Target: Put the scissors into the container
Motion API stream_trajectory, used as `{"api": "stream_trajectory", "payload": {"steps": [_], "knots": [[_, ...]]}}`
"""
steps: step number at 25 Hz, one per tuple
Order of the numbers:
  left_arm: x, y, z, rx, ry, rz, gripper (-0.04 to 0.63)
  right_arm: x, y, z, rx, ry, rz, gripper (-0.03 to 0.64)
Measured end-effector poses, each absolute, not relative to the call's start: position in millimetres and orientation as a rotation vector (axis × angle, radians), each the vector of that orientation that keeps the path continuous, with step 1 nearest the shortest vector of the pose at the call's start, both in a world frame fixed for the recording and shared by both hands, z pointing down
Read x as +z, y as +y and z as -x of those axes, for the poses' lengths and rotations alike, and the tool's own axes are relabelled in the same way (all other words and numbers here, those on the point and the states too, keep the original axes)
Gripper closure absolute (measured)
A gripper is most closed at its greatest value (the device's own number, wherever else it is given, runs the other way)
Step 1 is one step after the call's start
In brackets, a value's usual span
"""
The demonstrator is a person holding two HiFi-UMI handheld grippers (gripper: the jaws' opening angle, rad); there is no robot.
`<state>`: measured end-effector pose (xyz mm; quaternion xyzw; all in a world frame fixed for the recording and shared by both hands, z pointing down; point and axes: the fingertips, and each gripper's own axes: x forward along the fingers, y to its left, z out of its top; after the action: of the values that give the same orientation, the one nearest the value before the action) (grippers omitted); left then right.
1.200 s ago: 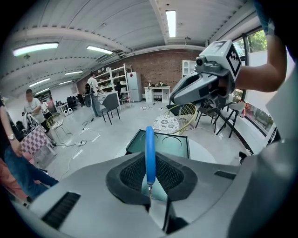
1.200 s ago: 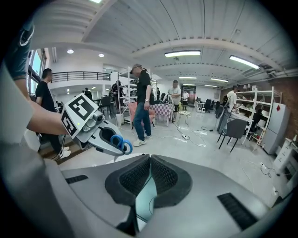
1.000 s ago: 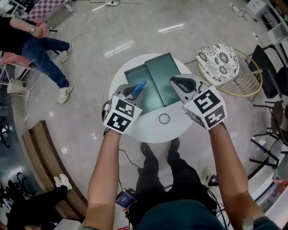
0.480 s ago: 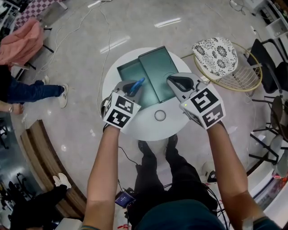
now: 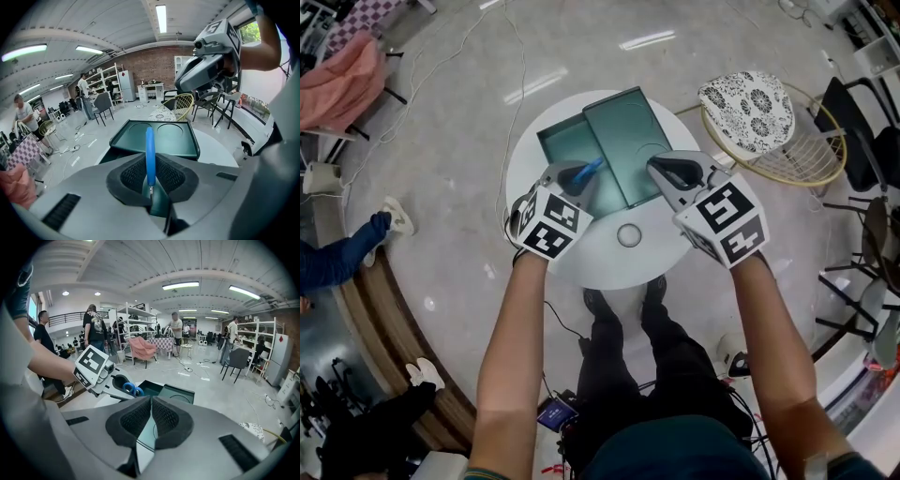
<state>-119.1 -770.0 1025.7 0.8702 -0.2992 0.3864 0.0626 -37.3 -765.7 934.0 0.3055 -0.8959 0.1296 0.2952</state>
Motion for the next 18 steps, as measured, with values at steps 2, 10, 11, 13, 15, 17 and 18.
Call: {"api": "stream_trajectory", "payload": {"steps": [2,10,11,13,15,17,18], "knots": [[1027,-769,118,1.188,-0.889,-2.653,0.535,934,-765,37,0.347,-2.382,-0.812,0.578],[1036,-760,117,1.312,-0.790,-2.723,0.535,931,-762,35,0.350,-2.377,-0.810,0.577],[1037,-757,119,1.315,-0.780,-2.723,0.534,930,-760,36,0.349,-2.377,-0.810,0.577],[1037,-751,121,1.317,-0.757,-2.725,0.534,930,-757,40,0.345,-2.376,-0.811,0.577],[1039,-745,121,1.329,-0.730,-2.726,0.532,930,-754,42,0.342,-2.373,-0.811,0.577],[1041,-738,117,1.340,-0.705,-2.726,0.532,928,-750,39,0.341,-2.365,-0.814,0.577],[1041,-735,116,1.345,-0.689,-2.725,0.532,925,-748,39,0.339,-2.362,-0.816,0.577]]}}
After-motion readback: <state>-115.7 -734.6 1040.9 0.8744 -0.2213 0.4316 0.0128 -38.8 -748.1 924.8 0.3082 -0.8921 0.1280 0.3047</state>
